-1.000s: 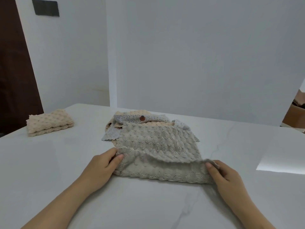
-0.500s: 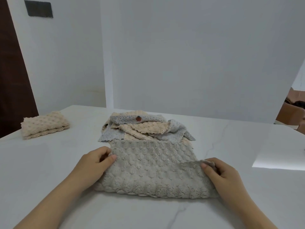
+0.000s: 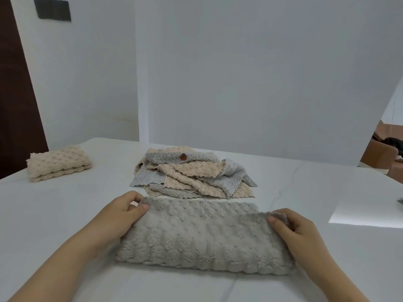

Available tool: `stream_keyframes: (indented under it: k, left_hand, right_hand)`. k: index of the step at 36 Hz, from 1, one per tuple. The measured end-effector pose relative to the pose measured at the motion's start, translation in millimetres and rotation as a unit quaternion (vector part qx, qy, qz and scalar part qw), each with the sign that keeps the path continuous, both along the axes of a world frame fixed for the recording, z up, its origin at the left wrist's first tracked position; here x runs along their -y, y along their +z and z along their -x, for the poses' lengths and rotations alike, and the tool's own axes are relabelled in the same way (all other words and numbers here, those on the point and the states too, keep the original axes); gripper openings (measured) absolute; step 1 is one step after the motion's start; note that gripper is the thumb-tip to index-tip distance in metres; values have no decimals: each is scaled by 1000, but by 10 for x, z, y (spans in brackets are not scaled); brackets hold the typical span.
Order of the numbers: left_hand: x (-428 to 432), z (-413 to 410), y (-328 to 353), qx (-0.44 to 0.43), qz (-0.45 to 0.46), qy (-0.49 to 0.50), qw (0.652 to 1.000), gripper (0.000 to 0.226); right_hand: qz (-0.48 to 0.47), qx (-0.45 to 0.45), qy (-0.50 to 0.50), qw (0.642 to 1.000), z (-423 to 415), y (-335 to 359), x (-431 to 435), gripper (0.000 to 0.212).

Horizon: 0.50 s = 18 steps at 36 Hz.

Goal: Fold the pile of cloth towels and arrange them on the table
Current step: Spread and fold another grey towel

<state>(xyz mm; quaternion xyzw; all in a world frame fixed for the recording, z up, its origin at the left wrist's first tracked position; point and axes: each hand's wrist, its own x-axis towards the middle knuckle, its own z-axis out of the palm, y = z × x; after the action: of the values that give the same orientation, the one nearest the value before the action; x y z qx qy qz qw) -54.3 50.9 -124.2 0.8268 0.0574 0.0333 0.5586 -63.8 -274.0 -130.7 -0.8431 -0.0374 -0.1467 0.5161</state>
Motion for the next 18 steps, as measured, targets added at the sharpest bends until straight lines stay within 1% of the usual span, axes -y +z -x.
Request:
stream_keyframes:
  k: [2, 3, 6, 9, 14, 16, 18]
  left_hand:
    - [34, -19, 11, 41, 48, 37, 997, 12]
    - [54, -38, -6, 61, 50, 58, 995, 11]
    - [103, -122, -138, 108, -19, 116, 987, 12]
    - [144, -215, -239, 109, -93, 156, 977, 14]
    - [143, -351, -238, 102, -125, 188, 969, 12]
    - [124, -402, -246, 89, -150, 192, 966, 14]
    - [103, -455, -258, 71, -189, 187, 961, 10]
  right_hand:
    - [-41, 11, -21, 999, -32, 11, -10, 18]
    - [-57, 17, -35, 998, -60, 13, -22, 17]
    - [-68, 25, -69, 995, -206, -6, -71, 15]
    - [-47, 9, -81, 996, -406, -100, -115, 16]
    - [7, -19, -105, 994, -639, -168, -105, 23]
    - [44, -30, -109, 993, -695, -173, -116, 25]
    - [102, -46, -109, 988, -734, -188, -137, 27]
